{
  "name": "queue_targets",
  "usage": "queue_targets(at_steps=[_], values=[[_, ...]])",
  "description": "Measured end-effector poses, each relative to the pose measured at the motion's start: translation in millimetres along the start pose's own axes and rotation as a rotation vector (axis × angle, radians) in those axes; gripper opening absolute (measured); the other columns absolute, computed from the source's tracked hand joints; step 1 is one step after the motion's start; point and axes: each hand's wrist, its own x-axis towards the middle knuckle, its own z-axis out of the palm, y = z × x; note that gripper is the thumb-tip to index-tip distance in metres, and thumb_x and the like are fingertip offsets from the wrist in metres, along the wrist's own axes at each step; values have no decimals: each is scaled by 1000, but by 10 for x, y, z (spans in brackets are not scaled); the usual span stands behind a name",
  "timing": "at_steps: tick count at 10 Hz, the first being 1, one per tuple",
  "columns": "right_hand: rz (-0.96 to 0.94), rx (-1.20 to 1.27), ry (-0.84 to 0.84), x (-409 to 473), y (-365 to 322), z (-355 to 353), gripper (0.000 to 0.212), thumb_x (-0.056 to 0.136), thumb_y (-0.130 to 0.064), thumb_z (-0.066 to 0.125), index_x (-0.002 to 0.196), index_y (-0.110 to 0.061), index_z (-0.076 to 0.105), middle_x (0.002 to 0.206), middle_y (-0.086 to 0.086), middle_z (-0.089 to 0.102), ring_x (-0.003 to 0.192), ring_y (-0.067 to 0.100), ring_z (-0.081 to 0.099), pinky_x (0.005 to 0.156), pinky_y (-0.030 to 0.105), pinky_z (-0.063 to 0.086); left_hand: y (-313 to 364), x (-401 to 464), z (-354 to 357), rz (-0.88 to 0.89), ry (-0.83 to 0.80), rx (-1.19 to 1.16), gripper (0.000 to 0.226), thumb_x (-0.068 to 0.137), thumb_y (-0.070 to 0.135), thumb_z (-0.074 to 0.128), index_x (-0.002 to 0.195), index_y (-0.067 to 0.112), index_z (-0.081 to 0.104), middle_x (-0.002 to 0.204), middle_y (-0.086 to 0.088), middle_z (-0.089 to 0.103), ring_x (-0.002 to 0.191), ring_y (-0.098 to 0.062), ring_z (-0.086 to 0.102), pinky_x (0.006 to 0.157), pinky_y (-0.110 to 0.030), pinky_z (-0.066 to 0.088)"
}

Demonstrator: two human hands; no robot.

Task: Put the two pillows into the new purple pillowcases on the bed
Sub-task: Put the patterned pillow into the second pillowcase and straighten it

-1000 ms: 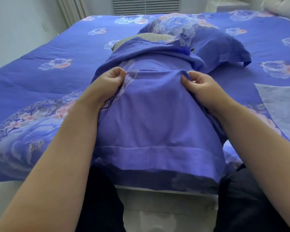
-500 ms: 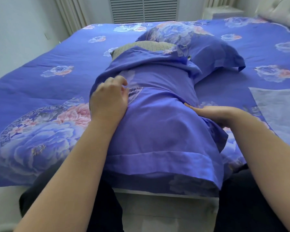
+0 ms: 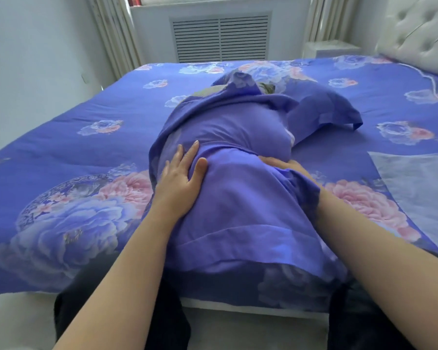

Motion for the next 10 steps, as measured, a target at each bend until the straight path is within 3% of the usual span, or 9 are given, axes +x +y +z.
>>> queue_targets(at_steps=[1, 2, 3, 4, 5, 6, 7, 8, 10], values=[[-236, -128, -36, -288, -560, 349, 28, 85, -11, 66, 110, -14, 54, 85, -5, 62, 58, -4, 63, 56, 10, 49, 37, 59, 34, 62, 42, -439, 57, 79, 73, 25, 133, 57, 27, 157, 10, 17, 144, -1, 9, 119, -32, 11], [-748, -713, 114, -276, -1052, 675, 47, 72, -13, 73, 118, -10, 60, 96, 3, 61, 82, 5, 53, 68, 5, 40, 212, 117, 114, -58, -23, -837, 67, 86, 64, 36, 145, 35, 28, 156, -2, 23, 145, -17, 17, 117, -38, 23], [-961, -1368, 25, -212, -1317, 1221, 57, 69, -24, 60, 126, -16, 58, 96, 7, 59, 85, 16, 51, 75, 25, 45, 317, 115, 36, -222, -124, -1074, 59, 100, 50, 30, 141, 8, 38, 143, -11, 45, 132, -25, 43, 103, -36, 42], [-885, -1844, 23, 42, -1149, 1666, 39, 81, -24, 54, 119, -33, 58, 112, 4, 62, 103, 28, 59, 70, 30, 38, 184, 276, -127, -346, -256, -1551, 83, 87, 73, 17, 122, 13, 62, 126, -10, 61, 117, -23, 57, 102, -38, 44], [-708, -1856, -34, 504, -681, 1900, 35, 88, -34, 51, 121, -26, 57, 121, 3, 61, 111, 27, 58, 76, 31, 41, -175, 373, -208, -440, -262, -1572, 109, 71, 88, 12, 132, 7, 53, 133, -19, 54, 123, -33, 51, 102, -45, 43], [-469, -1483, -101, 852, -166, 1846, 42, 91, -41, 53, 123, -15, 55, 121, 8, 62, 111, 27, 57, 84, 33, 42, -544, 461, -194, -533, -202, -1481, 96, 78, 81, 28, 129, 3, 53, 118, -19, 61, 114, -33, 57, 97, -46, 48], [-333, -991, -233, 950, 131, 1755, 36, 97, -22, 50, 125, 1, 52, 109, 17, 64, 92, 22, 61, 84, 33, 47, -720, 422, -219, -564, -267, -1264, 57, 91, 58, 44, 127, 16, 58, 114, -12, 67, 106, -23, 64, 97, -38, 49], [-406, -775, -296, 845, 143, 1617, 27, 96, -13, 50, 122, -5, 54, 103, 17, 64, 87, 24, 60, 90, 43, 49, -768, 343, -118, -513, -294, -1184, 43, 93, 38, 55, 129, 16, 56, 113, -11, 68, 98, -19, 67, 86, -32, 55], [-858, -870, -101, 479, 43, 778, 18, 93, -24, 57, 107, -14, 61, 92, -1, 62, 80, 4, 58, 77, 14, 44, -775, 311, 0, -594, -28, -962, 89, 71, 44, 76, 143, 17, 29, 134, -4, 53, 112, -23, 60, 98, -42, 49]])
